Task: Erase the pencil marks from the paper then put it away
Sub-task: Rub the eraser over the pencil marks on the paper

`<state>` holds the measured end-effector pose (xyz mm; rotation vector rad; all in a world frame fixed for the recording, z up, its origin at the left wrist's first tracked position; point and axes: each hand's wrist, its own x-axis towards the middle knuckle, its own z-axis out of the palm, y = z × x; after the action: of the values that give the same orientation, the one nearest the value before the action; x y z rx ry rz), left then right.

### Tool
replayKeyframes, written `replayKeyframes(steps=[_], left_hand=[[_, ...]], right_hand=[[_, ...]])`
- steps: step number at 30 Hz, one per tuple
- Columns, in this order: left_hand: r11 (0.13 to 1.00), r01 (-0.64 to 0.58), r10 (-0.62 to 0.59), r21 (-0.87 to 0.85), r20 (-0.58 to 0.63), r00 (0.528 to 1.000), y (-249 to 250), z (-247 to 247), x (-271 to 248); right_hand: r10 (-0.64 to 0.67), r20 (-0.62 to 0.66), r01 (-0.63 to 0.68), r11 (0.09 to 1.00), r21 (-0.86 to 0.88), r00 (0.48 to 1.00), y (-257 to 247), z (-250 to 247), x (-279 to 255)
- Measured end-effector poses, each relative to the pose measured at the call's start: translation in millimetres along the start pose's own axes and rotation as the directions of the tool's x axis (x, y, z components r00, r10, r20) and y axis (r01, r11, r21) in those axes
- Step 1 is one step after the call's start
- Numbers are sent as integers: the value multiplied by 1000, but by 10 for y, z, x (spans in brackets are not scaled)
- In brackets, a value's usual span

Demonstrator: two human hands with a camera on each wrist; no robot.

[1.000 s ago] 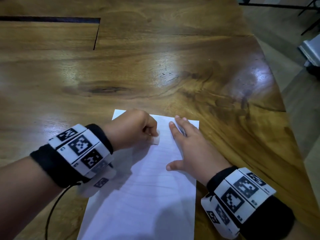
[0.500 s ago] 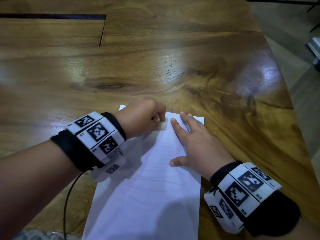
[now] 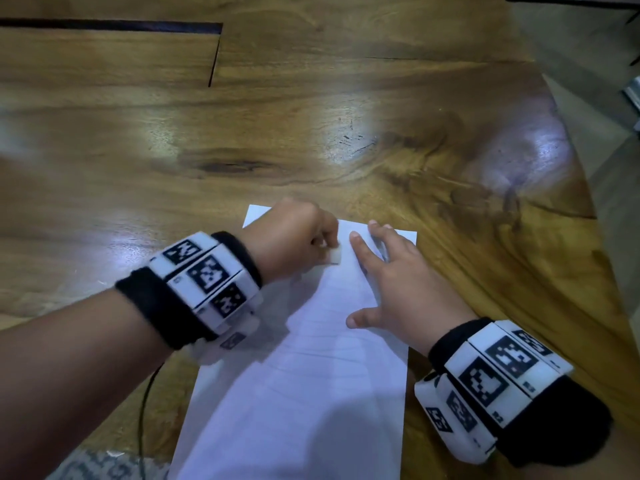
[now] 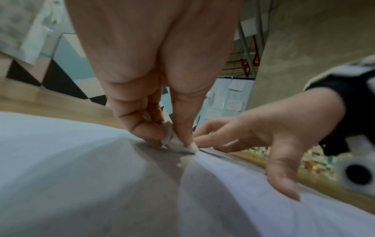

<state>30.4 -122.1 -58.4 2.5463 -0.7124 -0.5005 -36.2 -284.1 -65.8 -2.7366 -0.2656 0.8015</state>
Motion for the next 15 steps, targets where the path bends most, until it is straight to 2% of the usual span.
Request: replayKeyframes(steps=[1,3,4,7,8,10,12,13,15], left_hand=[[1000,9,-9,-2,-12,1000,13,12,30],[998,-62,62,-6,-23,998,-1,73,-102],[995,-99,100,-22,6,995,-23,106,-221],[993,-54,72,-107,178,981,-35,138,-474],[994,-51,68,-97,179,982,-37,130,-448],[997,-57,61,-43,80,995,-8,79,-275],[1000,-7,7,-19,2,1000,15,25,-77],[1000,11,-11,-9,-11,1000,14,28,-24],[1000,-28,28,-7,-18,999,-1,61,-92]], right_hand=[[2,5,-2,1000,3,1000,2,-1,0],[3,6,-3,1000,14,1000,6,-4,-1],[3,4,-3,1000,18,1000,6,-7,-2],[5,14,-5,1000,20,1000,-1,-12,-6],[6,17,-6,1000,19,1000,-1,-14,-3],[5,14,-5,1000,18,1000,-3,-11,2],[7,7,-7,1000,21,1000,-2,0,8],[9,6,-9,1000,22,1000,-1,2,6],[10,3,-10,1000,26,1000,-2,2,4]])
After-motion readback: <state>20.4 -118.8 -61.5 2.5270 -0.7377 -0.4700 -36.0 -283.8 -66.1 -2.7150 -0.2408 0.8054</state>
